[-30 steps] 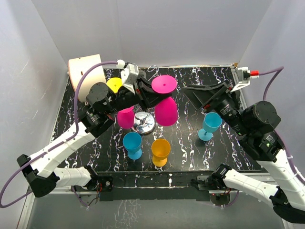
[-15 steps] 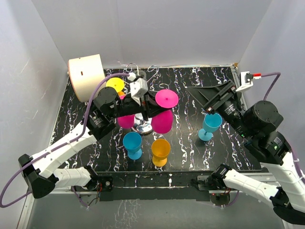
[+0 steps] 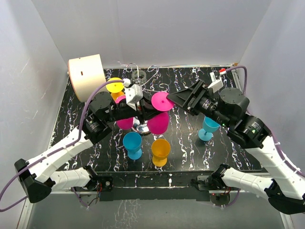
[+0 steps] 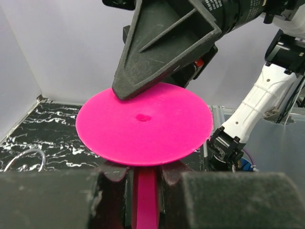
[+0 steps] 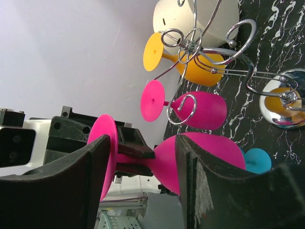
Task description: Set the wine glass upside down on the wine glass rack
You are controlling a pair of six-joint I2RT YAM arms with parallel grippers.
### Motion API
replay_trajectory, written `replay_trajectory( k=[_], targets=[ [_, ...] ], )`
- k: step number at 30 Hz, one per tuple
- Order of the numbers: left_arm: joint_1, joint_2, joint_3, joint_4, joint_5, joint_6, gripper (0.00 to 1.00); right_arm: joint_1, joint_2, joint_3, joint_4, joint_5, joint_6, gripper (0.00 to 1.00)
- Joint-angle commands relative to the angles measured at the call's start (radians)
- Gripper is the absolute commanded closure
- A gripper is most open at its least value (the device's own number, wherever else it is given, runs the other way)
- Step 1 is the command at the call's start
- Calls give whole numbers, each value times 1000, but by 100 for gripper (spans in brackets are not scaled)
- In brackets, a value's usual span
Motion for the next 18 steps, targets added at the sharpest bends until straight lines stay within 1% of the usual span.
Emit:
replay_trajectory(
  k=[1,3,5,8,12,14,15,16,18],
  targets=[
    [-1,-64,-13,14,-1,44,100,1,-23,-55,94,-77,36,49],
    [-2,-71,-25,8,-4,51,100,2,-12,-77,119,-118,44,55],
    [-2,-73,-35,9,-8,61,100,2,-6,-94,137,-148,56,63],
    [-3,-67,-33,1,-9,82,100,2,-6,-112,158,-174,75,73],
    [-3,-60,-29,-19,-9,99,100,3,-34,-148,184,-169,101,85],
    [-2,-61,-35,-23,-13,91,100,1,-51,-170,195,-152,126,100],
    [-2,-60,-33,-36,-18,83,100,2,-55,-172,187,-141,142,100],
    [-2,-56,-22,-57,-25,74,96,2,-55,-171,177,-131,153,100],
    [-2,-48,-9,-93,-46,57,81,1,-53,-165,164,-119,168,100]
  ],
)
